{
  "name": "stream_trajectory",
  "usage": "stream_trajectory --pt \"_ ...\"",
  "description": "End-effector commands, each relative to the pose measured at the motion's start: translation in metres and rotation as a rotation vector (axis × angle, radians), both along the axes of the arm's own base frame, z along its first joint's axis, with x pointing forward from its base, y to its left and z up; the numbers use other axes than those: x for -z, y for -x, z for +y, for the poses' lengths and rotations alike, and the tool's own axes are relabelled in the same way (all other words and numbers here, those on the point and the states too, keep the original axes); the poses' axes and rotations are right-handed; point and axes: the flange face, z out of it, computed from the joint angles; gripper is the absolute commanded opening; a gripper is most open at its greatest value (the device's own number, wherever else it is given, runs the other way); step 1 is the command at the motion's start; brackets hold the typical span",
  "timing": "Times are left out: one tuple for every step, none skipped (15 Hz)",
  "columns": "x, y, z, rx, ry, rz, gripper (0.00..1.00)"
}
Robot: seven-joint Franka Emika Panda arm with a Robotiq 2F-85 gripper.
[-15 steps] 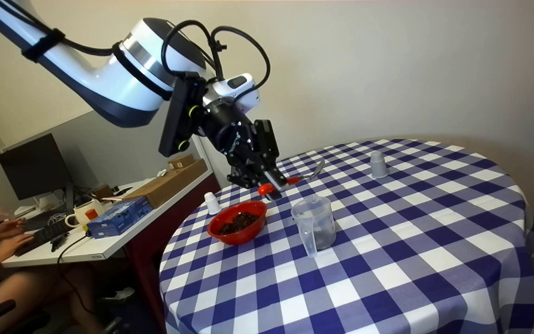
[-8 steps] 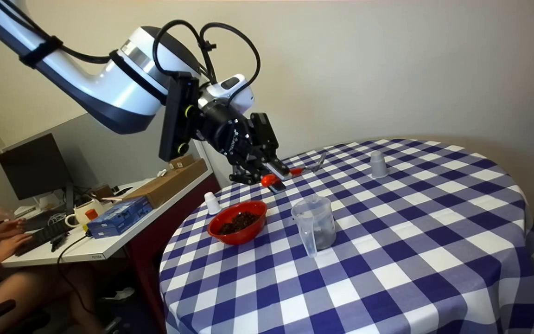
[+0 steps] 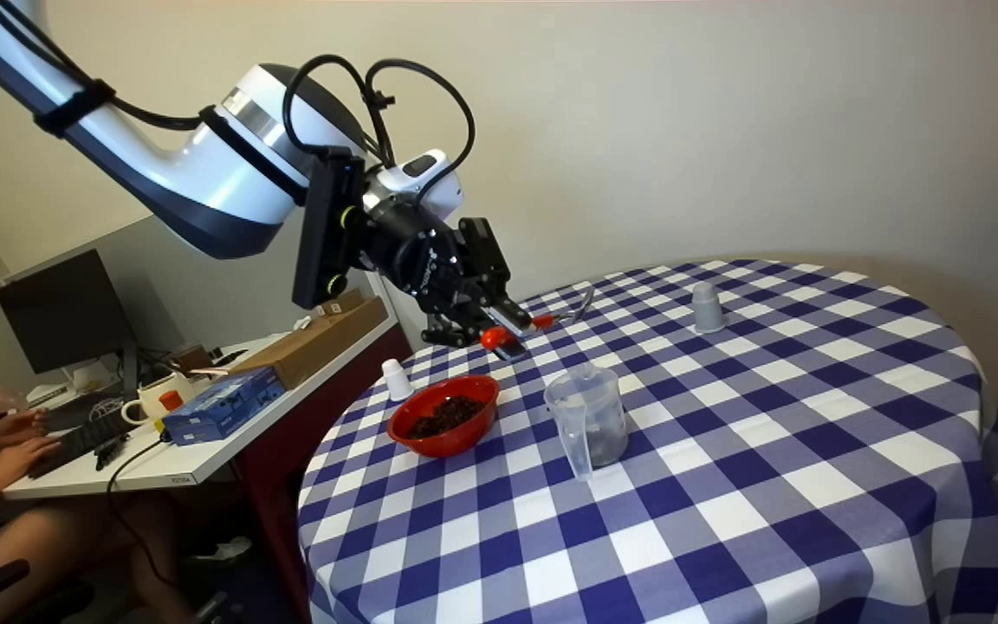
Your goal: Put a spoonful of the contents of the bowl in the jug
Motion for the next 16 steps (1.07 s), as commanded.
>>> stream_trajectory --pt "-0.011 -0.004 0.031 -0.055 -0.056 -0.037 0.11" --pt "-0.011 -0.005 0.044 -0.086 -0.086 -0.036 0.11" --pt "-0.01 -0.005 0.058 -0.117 -0.112 -0.036 0.11" --pt "-0.009 -0.004 0.072 -0.149 -0.133 -0.035 0.11" --pt "-0.008 -0.004 0.085 -0.181 -0.152 -0.033 0.11" --pt "-0.005 -0.002 0.099 -0.214 -0.175 -0.026 0.11" --pt "-0.004 -0.001 0.111 -0.242 -0.193 -0.018 0.11" --pt "-0.001 0.001 0.123 -0.268 -0.216 -0.009 0.11" --pt "0.001 0.003 0.133 -0.29 -0.241 0.002 0.11" --pt "0.002 0.004 0.142 -0.308 -0.262 0.015 0.11" --pt "0.006 0.004 0.148 -0.322 -0.286 0.032 0.11" --pt "0.01 0.004 0.154 -0.334 -0.312 0.055 0.11" --pt "0.016 0.004 0.157 -0.337 -0.332 0.078 0.11" --pt "0.022 0.003 0.158 -0.335 -0.347 0.1 0.11" --pt "0.027 0.003 0.158 -0.329 -0.368 0.125 0.11" --pt "0.033 0.002 0.157 -0.315 -0.382 0.145 0.11"
